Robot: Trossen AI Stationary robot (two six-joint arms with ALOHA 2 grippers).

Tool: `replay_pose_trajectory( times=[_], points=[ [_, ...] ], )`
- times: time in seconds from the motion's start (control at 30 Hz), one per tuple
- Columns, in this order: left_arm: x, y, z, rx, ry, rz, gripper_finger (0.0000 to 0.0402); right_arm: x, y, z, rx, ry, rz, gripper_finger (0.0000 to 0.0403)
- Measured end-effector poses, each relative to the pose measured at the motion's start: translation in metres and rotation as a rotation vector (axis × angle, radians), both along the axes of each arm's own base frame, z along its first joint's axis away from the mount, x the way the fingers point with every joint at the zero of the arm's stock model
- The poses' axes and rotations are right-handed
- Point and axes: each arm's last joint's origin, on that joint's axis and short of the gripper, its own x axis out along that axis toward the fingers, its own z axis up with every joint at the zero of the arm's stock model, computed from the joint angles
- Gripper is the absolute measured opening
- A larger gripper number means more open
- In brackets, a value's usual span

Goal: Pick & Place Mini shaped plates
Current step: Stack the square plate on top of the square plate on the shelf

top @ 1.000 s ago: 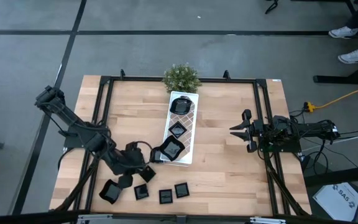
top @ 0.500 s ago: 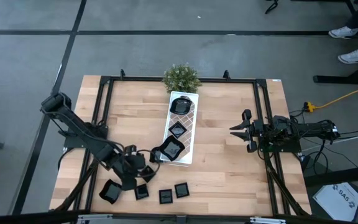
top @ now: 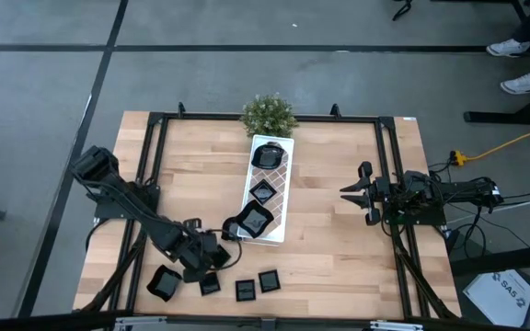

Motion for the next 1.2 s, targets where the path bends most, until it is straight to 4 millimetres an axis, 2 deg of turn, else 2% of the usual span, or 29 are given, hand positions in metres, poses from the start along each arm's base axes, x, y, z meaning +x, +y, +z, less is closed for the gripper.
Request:
replay_pose_trajectory(
  times=[0.9, 1.03, 1.2],
  points=[
    [0.005, -0.003, -0.034, 0.094, 0.106, 0.026, 0.0069, 0.0, 0.0, 0.0, 0.0, 0.0, 0.0, 0.0085],
    [0.005, -0.003, -0.034, 0.102, 0.102, 0.028, 0.0058, 0.0, 0.0, 0.0, 0.0, 0.0, 0.0, 0.0085],
    [0.004, -0.002, -0.034, 0.124, 0.101, 0.03, 0.0023, 0.0, 0.0, 0.0, 0.0, 0.0, 0.0, 0.0085]
  ],
)
